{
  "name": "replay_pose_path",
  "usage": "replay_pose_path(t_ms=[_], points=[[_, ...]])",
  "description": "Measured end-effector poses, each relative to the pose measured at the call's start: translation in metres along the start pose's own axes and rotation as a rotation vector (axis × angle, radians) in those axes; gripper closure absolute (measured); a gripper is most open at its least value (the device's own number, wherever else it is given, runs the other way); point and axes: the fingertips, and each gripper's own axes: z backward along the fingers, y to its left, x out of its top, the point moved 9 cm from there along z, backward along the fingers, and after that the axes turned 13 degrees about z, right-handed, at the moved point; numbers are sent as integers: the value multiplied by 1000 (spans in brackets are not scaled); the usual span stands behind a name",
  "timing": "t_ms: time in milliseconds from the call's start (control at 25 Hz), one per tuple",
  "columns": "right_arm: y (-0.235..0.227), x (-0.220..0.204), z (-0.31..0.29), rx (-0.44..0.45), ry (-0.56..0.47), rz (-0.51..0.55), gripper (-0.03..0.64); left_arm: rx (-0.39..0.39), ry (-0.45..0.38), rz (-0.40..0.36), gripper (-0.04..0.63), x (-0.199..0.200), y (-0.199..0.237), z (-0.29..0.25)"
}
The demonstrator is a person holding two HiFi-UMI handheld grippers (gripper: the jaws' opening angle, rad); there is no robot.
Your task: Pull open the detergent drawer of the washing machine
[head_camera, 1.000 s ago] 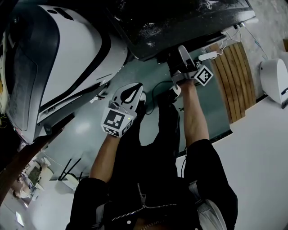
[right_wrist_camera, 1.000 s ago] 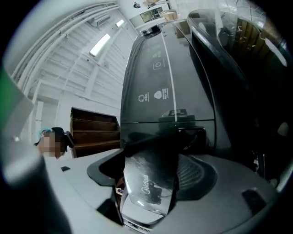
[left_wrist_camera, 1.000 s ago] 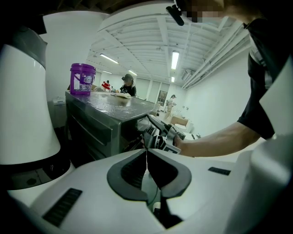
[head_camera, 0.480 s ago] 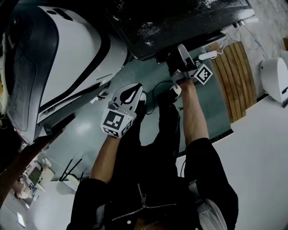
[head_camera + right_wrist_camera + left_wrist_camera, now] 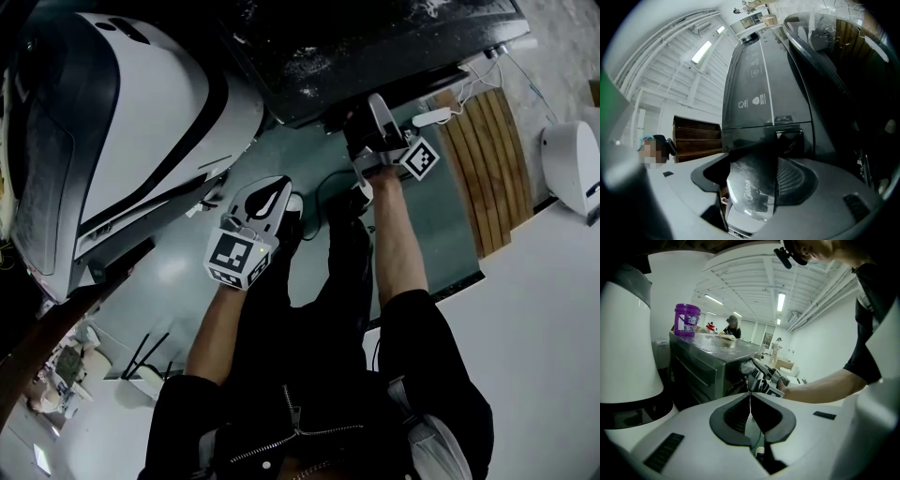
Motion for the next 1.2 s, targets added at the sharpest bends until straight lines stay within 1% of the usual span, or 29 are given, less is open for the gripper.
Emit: replay_pose_path(t_ms=[240,520,1040,1200], points=[[0,-1,3,-13,-28,-9,322,-4,2,3,574,-1,2,3],[-1,-2,4,-9,-41,-17,333,-13,11,-5,574,1,4,0],[3,-1,11,8,-39,-14,351,-29,19,-4,574,6,8,-6],[7,-1,17,1,-36,-11,347,-36,25,-5,574,7,8,-9]])
